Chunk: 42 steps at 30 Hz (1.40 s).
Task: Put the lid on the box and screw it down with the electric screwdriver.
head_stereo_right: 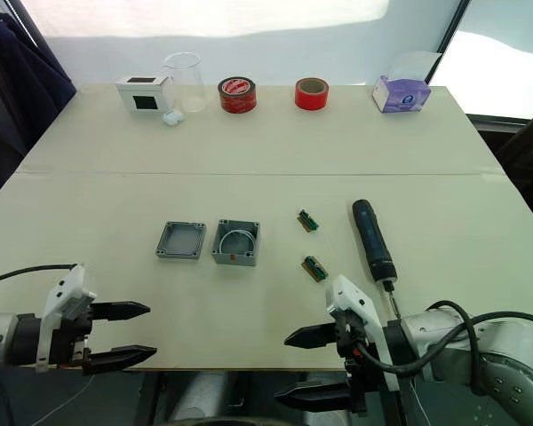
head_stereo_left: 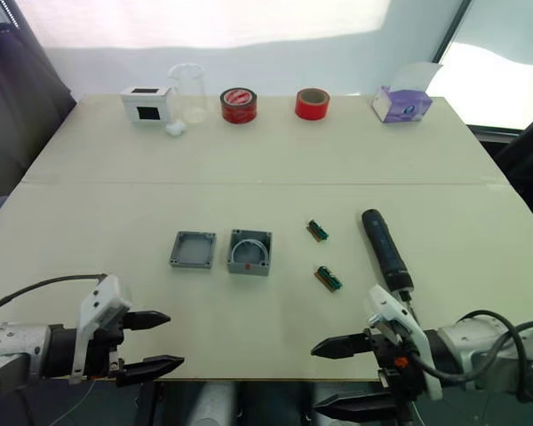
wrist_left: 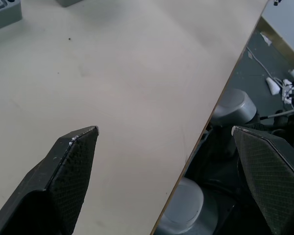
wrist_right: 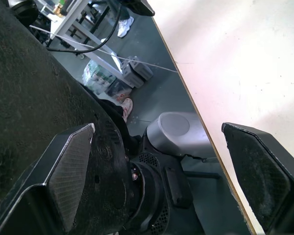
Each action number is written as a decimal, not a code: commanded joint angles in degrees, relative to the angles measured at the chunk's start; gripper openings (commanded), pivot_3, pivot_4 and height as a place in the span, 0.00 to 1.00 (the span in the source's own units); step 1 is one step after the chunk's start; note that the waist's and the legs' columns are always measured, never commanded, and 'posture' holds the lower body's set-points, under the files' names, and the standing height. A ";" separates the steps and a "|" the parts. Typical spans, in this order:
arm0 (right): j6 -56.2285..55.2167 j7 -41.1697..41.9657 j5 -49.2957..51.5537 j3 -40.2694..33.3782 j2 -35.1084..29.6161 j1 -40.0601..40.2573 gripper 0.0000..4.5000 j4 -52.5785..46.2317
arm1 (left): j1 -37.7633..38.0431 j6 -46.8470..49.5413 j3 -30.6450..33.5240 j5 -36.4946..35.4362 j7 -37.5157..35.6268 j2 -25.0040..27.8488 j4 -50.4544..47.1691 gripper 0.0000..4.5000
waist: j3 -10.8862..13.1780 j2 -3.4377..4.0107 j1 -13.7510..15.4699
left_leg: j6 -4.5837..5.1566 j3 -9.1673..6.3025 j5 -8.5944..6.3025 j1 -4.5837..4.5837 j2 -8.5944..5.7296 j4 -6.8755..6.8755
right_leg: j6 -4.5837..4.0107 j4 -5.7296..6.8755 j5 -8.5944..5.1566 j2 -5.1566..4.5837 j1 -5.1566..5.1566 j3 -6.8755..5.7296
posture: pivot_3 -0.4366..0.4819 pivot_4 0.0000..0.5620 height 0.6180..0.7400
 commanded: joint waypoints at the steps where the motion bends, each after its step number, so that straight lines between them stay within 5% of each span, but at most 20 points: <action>1: -1.11 0.98 0.66 -2.80 -1.05 1.51 0.97 -2.72 | -0.75 0.11 0.09 -0.54 -0.46 0.12 0.22 1.00 | 0.00 0.00 0.01 | 0.00 0.00 0.00 0.00 0.00 0.00 | 0.00 0.00 0.00 0.00 0.00 0.00 | 0.48 0.27 1.00; 16: -1.17 -2.13 1.18 -0.77 1.93 -2.47 0.97 -0.39 | -3.48 0.39 0.68 -0.05 -0.40 0.72 1.46 1.00 | 0.00 -0.01 -0.02 | 0.00 0.01 0.00 0.00 0.01 0.00 | 0.00 0.00 0.00 0.01 0.03 0.00 | 0.48 0.27 1.00; 20: 3.13 -17.85 17.56 0.49 1.67 -17.43 0.97 7.78 | -25.90 1.15 -1.76 -4.21 -0.23 5.58 7.40 1.00 | 0.06 -0.01 0.24 | -0.07 -0.13 0.04 0.02 0.03 0.09 | -0.13 0.03 0.09 0.05 -0.06 -0.13 | 0.48 0.27 1.00; 23: 1.92 -24.75 20.66 1.82 4.36 -24.19 0.97 8.35 | -40.17 2.96 -10.44 -3.15 -3.14 8.48 10.44 1.00 | 0.01 0.06 -0.01 | -0.12 -0.26 0.09 0.00 0.02 0.17 | -0.26 -0.05 0.17 0.10 -0.01 -0.25 | 0.48 0.27 1.00; 30: 0.01 -29.10 11.25 5.28 9.34 -26.52 0.97 3.40 | -64.99 -10.97 -38.90 18.94 -16.96 3.58 20.13 1.00 | 0.06 0.06 -0.07 | -0.26 0.27 0.19 -0.17 -0.05 -0.03 | 0.05 0.06 0.33 0.33 -0.11 -0.20 | 0.48 0.27 1.00; 34: -0.28 -28.22 7.08 6.19 9.51 -24.49 0.97 2.31 | -71.19 -12.57 -48.17 27.00 -21.37 0.23 24.04 1.00 | 0.07 0.05 -0.30 | 0.39 0.44 -0.16 -0.14 -0.05 0.27 | 0.07 0.09 0.33 0.34 0.03 -0.11 | 0.48 0.27 1.00; 42: -1.52 -29.76 1.28 7.22 12.48 -21.09 0.97 0.72 | -74.91 -14.81 -56.48 36.99 -21.67 -9.00 30.17 1.00 | 0.08 0.02 -0.15 | 0.41 0.42 -0.17 -0.13 0.00 0.36 | 0.42 0.18 0.42 0.39 0.03 -0.07 | 0.48 0.27 1.00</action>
